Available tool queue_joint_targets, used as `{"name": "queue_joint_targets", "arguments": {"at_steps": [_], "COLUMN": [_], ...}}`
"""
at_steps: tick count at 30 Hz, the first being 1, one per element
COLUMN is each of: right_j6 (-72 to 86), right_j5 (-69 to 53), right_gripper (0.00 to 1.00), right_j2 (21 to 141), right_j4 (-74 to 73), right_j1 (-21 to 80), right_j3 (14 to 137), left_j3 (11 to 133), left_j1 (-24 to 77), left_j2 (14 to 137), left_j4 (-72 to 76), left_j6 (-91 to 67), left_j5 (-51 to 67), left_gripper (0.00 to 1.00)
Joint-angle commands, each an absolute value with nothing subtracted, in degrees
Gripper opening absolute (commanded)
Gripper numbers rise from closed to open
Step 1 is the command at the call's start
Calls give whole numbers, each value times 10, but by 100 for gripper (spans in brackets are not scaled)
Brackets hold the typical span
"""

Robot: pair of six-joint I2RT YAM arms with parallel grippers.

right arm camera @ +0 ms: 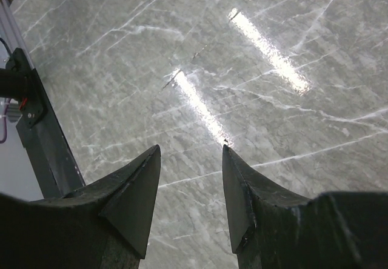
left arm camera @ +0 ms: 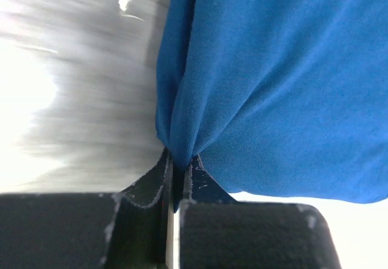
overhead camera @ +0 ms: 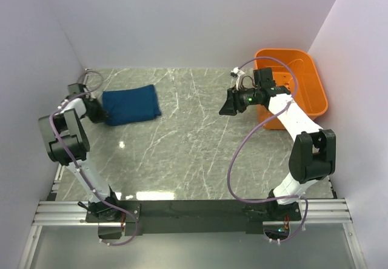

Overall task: Fold and stack the t-shirts
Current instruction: Neatly place the folded tshirt to the corner

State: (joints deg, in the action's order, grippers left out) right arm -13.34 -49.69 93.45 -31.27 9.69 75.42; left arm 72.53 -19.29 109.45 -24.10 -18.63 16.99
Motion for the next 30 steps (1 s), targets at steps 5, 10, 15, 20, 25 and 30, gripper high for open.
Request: {"name": "queue_joint_targets", "arguments": {"at_steps": [5, 10, 15, 20, 25, 30], "right_j6": [-141, -148, -167, -216, -207, -172], "right_j5": [-519, -517, -501, -424, -286, -116], "right_gripper": [52, 52, 53, 54, 58, 77], "right_j2": [927, 919, 909, 883, 818, 722], "right_j4": [-298, -302, -312, -337, -307, -249], "right_j1": [90, 89, 89, 90, 88, 77], "right_j3": [739, 734, 735, 735, 714, 694], "left_j3": [848, 910, 861, 747, 600, 509], "left_j1": [-258, -258, -258, -258, -259, -258], "left_j2": [1141, 1148, 1038, 870, 648, 545], "left_j4": [-313, -338, -322, -276, -150, -97], "left_j6": [-136, -136, -147, -145, -217, -281], "left_j5": [103, 111, 94, 97, 254, 324], "left_gripper": [11, 50, 68, 77, 100, 99]}}
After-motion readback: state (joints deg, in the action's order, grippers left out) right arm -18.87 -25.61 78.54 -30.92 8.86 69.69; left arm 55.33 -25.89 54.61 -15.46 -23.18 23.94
